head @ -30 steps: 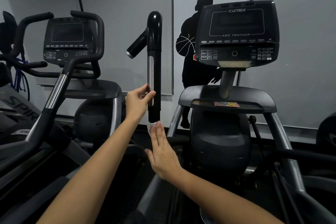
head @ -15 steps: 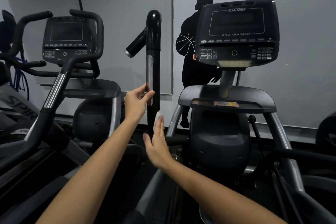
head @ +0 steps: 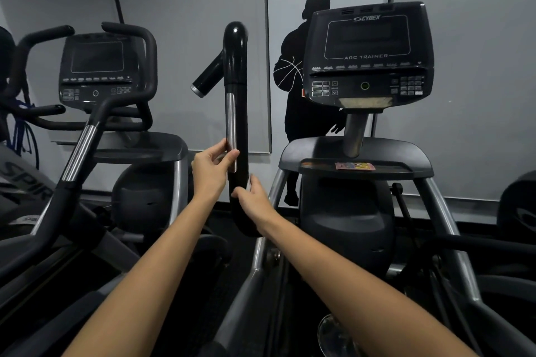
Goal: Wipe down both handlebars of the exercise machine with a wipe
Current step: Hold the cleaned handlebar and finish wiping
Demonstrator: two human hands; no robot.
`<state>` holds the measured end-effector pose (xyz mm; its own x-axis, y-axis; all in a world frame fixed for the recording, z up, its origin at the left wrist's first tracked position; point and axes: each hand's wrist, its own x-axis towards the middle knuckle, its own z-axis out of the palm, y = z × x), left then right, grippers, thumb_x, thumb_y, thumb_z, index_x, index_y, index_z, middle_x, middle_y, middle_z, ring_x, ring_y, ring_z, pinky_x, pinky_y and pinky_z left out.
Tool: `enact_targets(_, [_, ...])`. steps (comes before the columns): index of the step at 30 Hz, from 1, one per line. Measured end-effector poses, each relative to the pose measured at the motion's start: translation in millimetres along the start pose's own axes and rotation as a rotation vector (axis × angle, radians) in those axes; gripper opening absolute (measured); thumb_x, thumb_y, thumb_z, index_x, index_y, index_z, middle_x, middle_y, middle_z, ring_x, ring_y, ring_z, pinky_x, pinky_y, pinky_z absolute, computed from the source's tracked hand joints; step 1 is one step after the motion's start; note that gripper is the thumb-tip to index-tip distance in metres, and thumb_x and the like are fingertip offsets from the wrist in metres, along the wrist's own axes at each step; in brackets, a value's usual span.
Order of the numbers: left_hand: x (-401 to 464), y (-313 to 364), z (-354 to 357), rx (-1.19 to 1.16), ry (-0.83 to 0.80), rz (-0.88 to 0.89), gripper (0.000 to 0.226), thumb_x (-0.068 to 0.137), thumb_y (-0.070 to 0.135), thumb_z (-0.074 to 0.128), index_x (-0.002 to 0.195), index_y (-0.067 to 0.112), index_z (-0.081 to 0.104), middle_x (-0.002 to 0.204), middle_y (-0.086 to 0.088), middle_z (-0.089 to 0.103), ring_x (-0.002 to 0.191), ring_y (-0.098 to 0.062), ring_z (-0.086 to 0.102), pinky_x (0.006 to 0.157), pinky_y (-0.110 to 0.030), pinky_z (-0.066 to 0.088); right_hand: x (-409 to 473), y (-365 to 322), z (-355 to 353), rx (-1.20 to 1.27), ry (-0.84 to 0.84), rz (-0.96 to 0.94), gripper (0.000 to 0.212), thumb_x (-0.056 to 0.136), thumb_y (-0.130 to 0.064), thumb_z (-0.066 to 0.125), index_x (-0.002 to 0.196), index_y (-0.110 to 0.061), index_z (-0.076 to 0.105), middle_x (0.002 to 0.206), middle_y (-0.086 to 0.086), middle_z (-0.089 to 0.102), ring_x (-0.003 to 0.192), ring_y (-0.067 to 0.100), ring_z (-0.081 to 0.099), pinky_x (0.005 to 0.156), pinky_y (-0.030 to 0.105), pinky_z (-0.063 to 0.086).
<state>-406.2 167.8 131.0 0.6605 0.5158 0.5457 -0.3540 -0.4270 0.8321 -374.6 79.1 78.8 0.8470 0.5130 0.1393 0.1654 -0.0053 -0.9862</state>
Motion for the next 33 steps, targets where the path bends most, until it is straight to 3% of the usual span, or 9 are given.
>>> enact_targets(4, [0, -2, 2, -0.006, 0.005, -0.009, 0.047, 0.082, 0.011, 0.067, 0.126, 0.003, 0.053, 0.12, -0.013, 0.062, 0.111, -0.021, 0.059, 0.097, -0.041, 0.048, -10, 15, 11, -0.09, 0.041, -0.04, 0.062, 0.092, -0.003, 0.036, 0.149, -0.015, 0.014, 0.153, 0.005, 0.023, 0.141, 0.018, 0.021, 0.117, 0.038, 0.02])
enact_targets(6, [-1, -1, 1, -0.004, 0.007, -0.004, 0.046, 0.082, 0.012, 0.067, 0.126, 0.003, 0.054, 0.118, -0.013, 0.064, 0.108, -0.02, 0.061, 0.096, -0.041, 0.049, -16, 19, 7, -0.167, 0.091, -0.052, 0.052, 0.095, -0.002, 0.034, 0.145, -0.013, 0.028, 0.14, 0.005, 0.043, 0.132, 0.018, 0.037, 0.109, 0.03, 0.033])
enact_targets(9, [-5, 2, 2, 0.003, 0.053, 0.042, 0.044, 0.082, 0.008, 0.067, 0.124, 0.004, 0.056, 0.116, -0.011, 0.064, 0.101, -0.018, 0.064, 0.091, -0.037, 0.052, -22, 10, -7, -0.273, 0.239, -0.126, 0.029, 0.096, -0.008, 0.041, 0.116, -0.006, 0.062, 0.093, 0.008, 0.064, 0.093, 0.019, 0.058, 0.077, 0.027, 0.044])
enact_targets(13, [-28, 14, 18, 0.02, 0.067, 0.256, 0.04, 0.087, 0.002, 0.06, 0.126, 0.008, 0.055, 0.132, -0.001, 0.053, 0.121, -0.01, 0.051, 0.1, -0.021, 0.043, -28, 1, -32, -0.199, 0.379, -0.187, 0.019, 0.091, -0.007, 0.052, 0.105, -0.005, 0.065, 0.103, 0.011, 0.067, 0.096, 0.019, 0.062, 0.084, 0.028, 0.05])
enact_targets(16, [-50, 13, 37, 0.01, -0.115, 0.302, 0.033, 0.089, 0.004, 0.058, 0.122, 0.008, 0.058, 0.117, 0.006, 0.058, 0.108, 0.003, 0.055, 0.094, -0.011, 0.043, -37, 5, -54, -0.107, 0.48, -0.14, 0.013, 0.088, -0.005, 0.056, 0.097, -0.006, 0.066, 0.096, 0.01, 0.069, 0.089, 0.019, 0.064, 0.08, 0.029, 0.052])
enact_targets(21, [-78, -14, 72, 0.002, -0.47, 0.175, 0.028, 0.092, 0.014, 0.056, 0.119, 0.013, 0.061, 0.112, 0.009, 0.061, 0.106, -0.002, 0.057, 0.091, -0.014, 0.044, -66, 30, -95, -0.085, 0.64, -0.103, 0.013, 0.086, -0.005, 0.057, 0.091, -0.01, 0.068, 0.086, 0.003, 0.068, 0.082, 0.013, 0.063, 0.079, 0.029, 0.051])
enact_targets(25, [-105, -44, 107, -0.066, -0.697, 0.06, 0.028, 0.094, 0.017, 0.052, 0.121, 0.017, 0.059, 0.112, 0.008, 0.064, 0.103, -0.002, 0.059, 0.088, -0.015, 0.046, -90, 60, -128, -0.105, 0.701, -0.049, 0.015, 0.086, -0.002, 0.054, 0.088, -0.011, 0.066, 0.089, 0.009, 0.068, 0.087, 0.023, 0.065, 0.081, 0.041, 0.055])
enact_targets(28, [-129, -64, 135, -0.155, -0.761, -0.078, 0.033, 0.091, 0.017, 0.058, 0.124, 0.013, 0.057, 0.114, 0.0, 0.065, 0.1, -0.009, 0.063, 0.087, -0.033, 0.053, -104, 83, -151, -0.153, 0.728, -0.02, 0.021, 0.085, -0.002, 0.054, 0.082, -0.022, 0.061, 0.09, 0.006, 0.066, 0.09, 0.024, 0.064, 0.082, 0.045, 0.054])
enact_targets(33, [-150, -91, 189, -0.352, -0.742, -0.386, 0.05, 0.083, -0.003, 0.063, 0.13, 0.01, 0.049, 0.119, -0.006, 0.06, 0.084, -0.005, 0.068, 0.071, -0.025, 0.057, -107, 129, -195, -0.215, 0.692, 0.043, 0.016, 0.085, -0.001, 0.055, 0.085, -0.014, 0.064, 0.082, 0.0, 0.065, 0.082, 0.015, 0.062, 0.082, 0.043, 0.054])
